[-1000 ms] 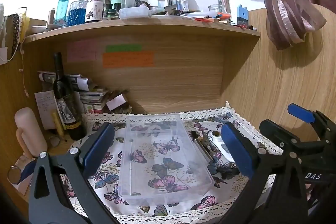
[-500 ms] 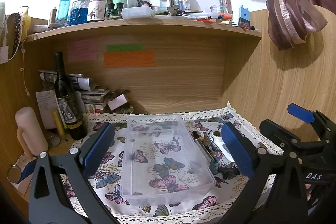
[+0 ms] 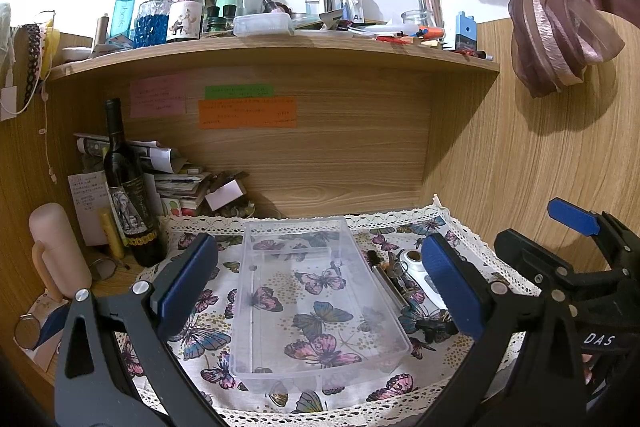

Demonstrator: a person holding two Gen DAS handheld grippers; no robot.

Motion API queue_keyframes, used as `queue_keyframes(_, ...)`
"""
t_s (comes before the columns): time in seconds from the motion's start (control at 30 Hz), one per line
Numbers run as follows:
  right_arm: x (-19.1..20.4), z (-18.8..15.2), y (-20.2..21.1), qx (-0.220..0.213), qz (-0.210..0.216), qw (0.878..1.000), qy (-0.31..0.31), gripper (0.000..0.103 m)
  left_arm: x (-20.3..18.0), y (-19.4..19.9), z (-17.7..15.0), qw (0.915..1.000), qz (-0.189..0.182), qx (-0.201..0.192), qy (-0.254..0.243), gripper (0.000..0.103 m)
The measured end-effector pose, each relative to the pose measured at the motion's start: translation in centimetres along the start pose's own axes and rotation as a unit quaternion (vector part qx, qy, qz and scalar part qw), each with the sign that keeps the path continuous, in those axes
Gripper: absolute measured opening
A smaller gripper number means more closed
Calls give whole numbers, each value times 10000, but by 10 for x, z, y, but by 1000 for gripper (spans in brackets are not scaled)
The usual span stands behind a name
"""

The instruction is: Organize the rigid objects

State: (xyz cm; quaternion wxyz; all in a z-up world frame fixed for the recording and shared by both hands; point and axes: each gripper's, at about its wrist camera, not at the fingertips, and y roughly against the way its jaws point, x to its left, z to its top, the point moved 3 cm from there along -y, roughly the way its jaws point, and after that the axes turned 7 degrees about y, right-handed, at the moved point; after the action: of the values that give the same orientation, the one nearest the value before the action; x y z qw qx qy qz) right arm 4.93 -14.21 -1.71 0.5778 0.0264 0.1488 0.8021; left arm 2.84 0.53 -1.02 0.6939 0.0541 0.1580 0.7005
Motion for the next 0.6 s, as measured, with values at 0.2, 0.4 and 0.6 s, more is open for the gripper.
queue_keyframes(0.2,3,1,1,-32,31,10000,25,103,2,1,0,10000,-12,-2,13,103)
queue_keyframes(0.4,3,1,1,-29,22,10000,27,103,4,0,2,10000,-8,-15,14,103)
queue_keyframes(0.6,3,1,1,-28,31,10000,28,103,4,-1,2,10000,-36,1,38,103)
